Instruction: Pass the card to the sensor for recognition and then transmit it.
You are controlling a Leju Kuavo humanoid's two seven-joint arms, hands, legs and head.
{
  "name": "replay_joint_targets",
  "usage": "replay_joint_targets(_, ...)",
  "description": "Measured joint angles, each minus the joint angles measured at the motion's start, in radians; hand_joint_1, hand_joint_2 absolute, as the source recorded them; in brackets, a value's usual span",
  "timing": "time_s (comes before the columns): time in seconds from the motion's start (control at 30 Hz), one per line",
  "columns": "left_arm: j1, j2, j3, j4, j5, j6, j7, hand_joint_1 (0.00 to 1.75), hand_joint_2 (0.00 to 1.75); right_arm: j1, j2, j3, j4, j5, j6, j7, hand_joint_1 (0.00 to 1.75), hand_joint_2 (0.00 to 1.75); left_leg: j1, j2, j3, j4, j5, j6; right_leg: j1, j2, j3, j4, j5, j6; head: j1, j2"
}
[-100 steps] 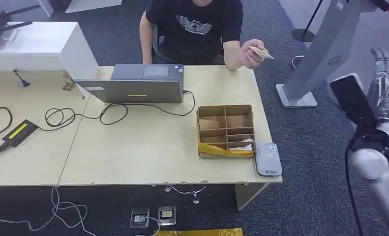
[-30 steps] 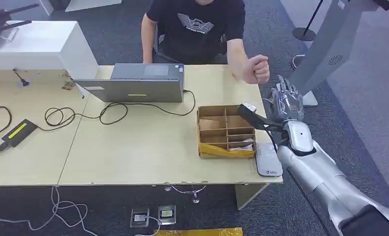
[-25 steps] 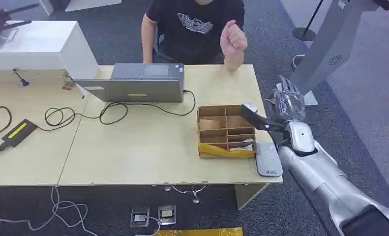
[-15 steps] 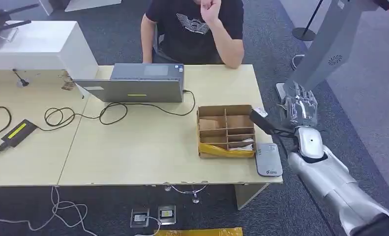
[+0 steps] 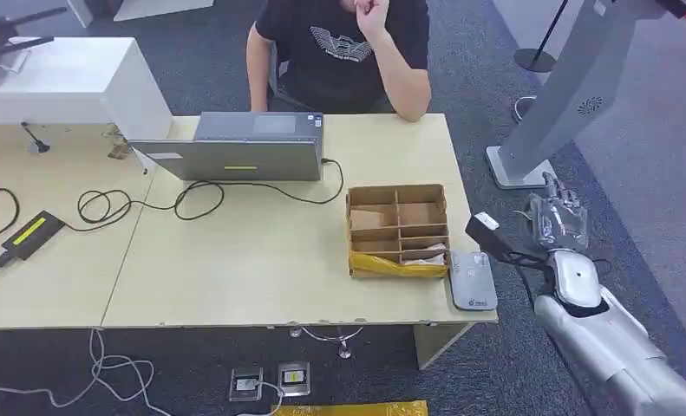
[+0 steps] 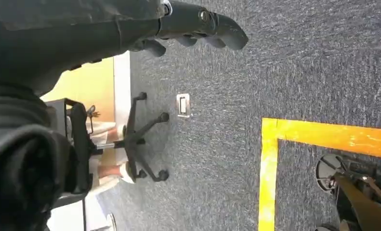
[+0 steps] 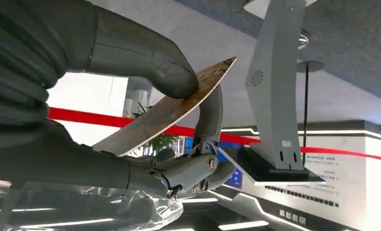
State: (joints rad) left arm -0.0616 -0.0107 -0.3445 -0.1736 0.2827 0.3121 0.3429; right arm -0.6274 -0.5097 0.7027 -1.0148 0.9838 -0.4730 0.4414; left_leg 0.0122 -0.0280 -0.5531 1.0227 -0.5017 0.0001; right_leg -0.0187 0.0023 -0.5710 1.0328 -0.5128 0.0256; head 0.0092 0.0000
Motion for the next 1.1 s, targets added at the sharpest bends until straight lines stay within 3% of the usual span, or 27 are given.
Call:
replay_joint_targets(0.43,-0.002,0.002,-0.034,0.0,-0.024,-0.01,0.014,0.0,0.0,0.1,-0.054,-0.008,-0.134,-0.053,0.003,0.013,1.75,1.75,0.0,0.001,0.0,0.0,0.0,0.0,0.0,0.001,0.0,0.0,0.0,0.0,0.0,0.0)
replay_joint_targets(0.97,-0.002,0.003,-0.093,0.0,-0.064,-0.029,0.013,0.0,0.0,0.152,-0.054,-0.006,-0.133,-0.123,-0.013,-0.041,1.75,1.75,0.0,0.002,0.0,0.0,0.0,0.0,0.0,0.0,0.0,0.0,0.0,0.0,0.0,0.0)
replay_joint_targets(1.1,-0.002,0.002,-0.095,0.0,-0.015,0.01,0.013,0.0,0.0,0.164,-0.053,0.0,-0.125,-0.16,-0.03,-0.05,1.75,1.75,0.0,0.001,0.0,0.0,0.0,0.0,0.0,0.0,0.0,0.0,0.0,0.0,0.0,0.0)
